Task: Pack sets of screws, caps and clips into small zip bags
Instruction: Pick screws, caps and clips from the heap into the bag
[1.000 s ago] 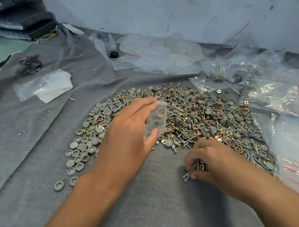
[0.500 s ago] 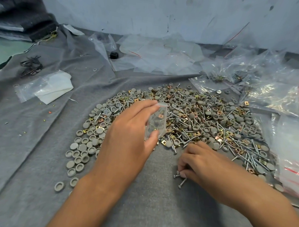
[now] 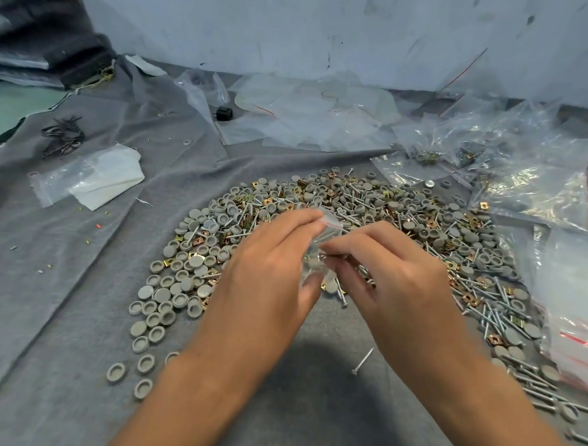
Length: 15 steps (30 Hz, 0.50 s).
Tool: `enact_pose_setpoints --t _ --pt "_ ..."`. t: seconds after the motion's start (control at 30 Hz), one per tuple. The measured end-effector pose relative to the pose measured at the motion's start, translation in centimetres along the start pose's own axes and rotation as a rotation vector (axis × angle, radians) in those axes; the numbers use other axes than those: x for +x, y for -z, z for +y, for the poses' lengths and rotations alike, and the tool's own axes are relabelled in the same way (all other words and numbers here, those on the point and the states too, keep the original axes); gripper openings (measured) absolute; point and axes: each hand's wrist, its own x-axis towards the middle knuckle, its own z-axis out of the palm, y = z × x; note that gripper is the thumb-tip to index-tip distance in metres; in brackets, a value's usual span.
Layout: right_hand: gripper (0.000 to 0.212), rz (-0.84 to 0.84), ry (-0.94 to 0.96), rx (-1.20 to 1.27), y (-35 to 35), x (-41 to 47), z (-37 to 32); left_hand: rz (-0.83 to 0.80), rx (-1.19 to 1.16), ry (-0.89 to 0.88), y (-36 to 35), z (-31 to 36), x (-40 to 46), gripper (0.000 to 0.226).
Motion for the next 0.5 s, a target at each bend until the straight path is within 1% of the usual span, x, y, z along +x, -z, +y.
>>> enact_pose_setpoints --t 0.07,0.13,0.2,0.27,0.3,0.33,0.37,0.4,0.43,0.47,0.5 --pt "0.021 0.018 -0.027 -0.007 -0.4 0.0 -0.1 0.007 -0.004 -0.005 0.0 0.1 0.0 0.060" --pt "0.026 0.015 -0.069 0.056 -0.3 0.2 0.0 0.003 -0.015 0.008 0.1 0.1 0.0 0.058" --pt "0.023 0.027 -0.112 0.096 0.5 0.4 0.5 0.003 -0.032 0.043 0.4 0.1 0.2 0.058" --pt "0.017 0.004 -0.185 0.065 1.9 0.6 1.9 0.040 -0.069 0.098 1.0 -0.2 0.4 0.058" --pt "0.014 -0.060 -0.256 0.048 2.8 0.6 2.8 0.076 -0.097 0.132 1.4 -0.5 0.6 0.058" --pt "0.014 -0.176 -0.352 0.029 3.7 0.4 3.8 0.125 -0.130 0.162 1.8 -0.8 0.6 0.057" --pt "0.015 -0.349 -0.454 -0.006 4.5 0.2 4.7 0.193 -0.167 0.181 2.2 -1.2 0.7 0.054" --pt "0.016 -0.541 -0.517 -0.067 5.0 -0.2 5.5 0.277 -0.210 0.191 2.7 -1.5 0.7 0.050" --pt "0.018 -0.712 -0.541 -0.131 5.3 -0.7 6.0 0.369 -0.265 0.199 3.0 -1.7 0.7 0.044" --pt "0.022 -0.842 -0.551 -0.182 5.4 -1.1 6.1 0.457 -0.327 0.199 3.3 -1.8 0.6 0.038" --pt "0.028 -0.917 -0.556 -0.211 5.3 -1.5 6.0 0.522 -0.380 0.193 3.3 -1.9 0.6 0.034"
